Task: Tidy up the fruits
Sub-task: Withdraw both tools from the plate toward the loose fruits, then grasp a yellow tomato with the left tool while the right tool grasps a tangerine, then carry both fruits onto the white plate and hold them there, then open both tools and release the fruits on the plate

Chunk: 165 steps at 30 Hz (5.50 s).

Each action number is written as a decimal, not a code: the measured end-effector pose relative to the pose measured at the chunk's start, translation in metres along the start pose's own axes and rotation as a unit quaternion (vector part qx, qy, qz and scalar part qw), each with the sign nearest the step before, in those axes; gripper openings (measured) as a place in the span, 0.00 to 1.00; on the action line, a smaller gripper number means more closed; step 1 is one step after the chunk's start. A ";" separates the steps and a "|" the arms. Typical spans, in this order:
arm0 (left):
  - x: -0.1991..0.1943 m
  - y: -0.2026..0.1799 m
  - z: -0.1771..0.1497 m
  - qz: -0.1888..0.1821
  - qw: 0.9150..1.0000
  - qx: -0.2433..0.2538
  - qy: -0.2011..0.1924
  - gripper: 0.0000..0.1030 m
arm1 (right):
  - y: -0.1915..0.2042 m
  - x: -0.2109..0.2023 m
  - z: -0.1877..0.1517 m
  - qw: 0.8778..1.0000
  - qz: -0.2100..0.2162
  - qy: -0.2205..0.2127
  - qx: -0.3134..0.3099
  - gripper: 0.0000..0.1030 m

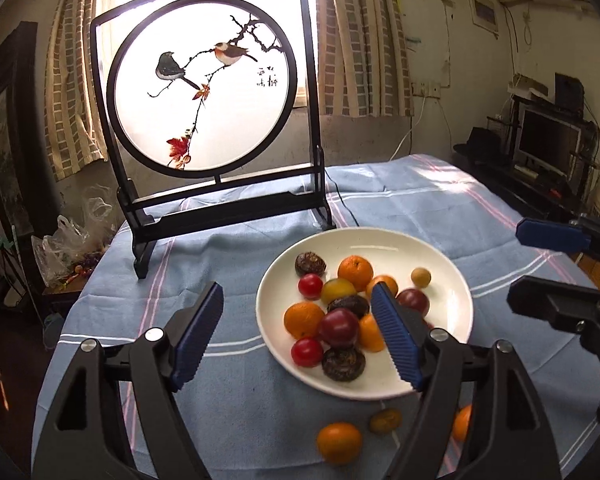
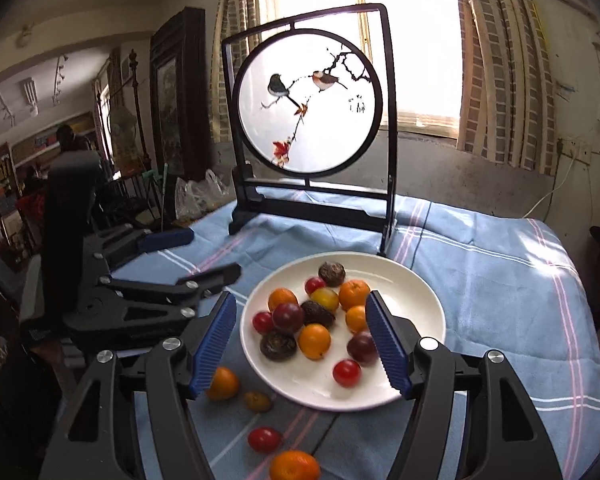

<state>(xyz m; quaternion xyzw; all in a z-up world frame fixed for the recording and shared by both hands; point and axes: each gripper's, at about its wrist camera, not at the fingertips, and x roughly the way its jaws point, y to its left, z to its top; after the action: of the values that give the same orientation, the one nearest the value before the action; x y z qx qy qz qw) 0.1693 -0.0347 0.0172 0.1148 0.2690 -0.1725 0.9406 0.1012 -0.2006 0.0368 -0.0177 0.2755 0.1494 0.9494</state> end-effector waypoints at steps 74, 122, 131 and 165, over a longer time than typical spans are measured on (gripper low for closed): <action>0.078 -0.026 0.006 0.036 0.997 -0.039 0.054 0.36 | -0.032 0.085 0.004 0.995 -0.043 0.057 0.066 0.42; 0.075 -0.029 0.008 0.043 0.998 -0.026 0.041 0.36 | -0.028 0.081 0.005 0.997 -0.036 0.045 0.058 0.43; 0.078 -0.026 0.010 0.047 0.998 -0.038 0.035 0.37 | -0.032 0.082 0.006 0.996 -0.043 0.031 0.076 0.43; 0.014 0.011 -0.003 0.038 0.999 -0.033 0.004 0.75 | -0.006 0.026 -0.034 0.998 0.002 0.057 0.035 0.64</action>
<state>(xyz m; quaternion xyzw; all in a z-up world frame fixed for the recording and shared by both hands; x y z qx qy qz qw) 0.1831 -0.0277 0.0090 0.0940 0.2737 -0.1276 0.9487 0.1067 -0.2029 -0.0060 0.0074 0.3346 0.1406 0.9318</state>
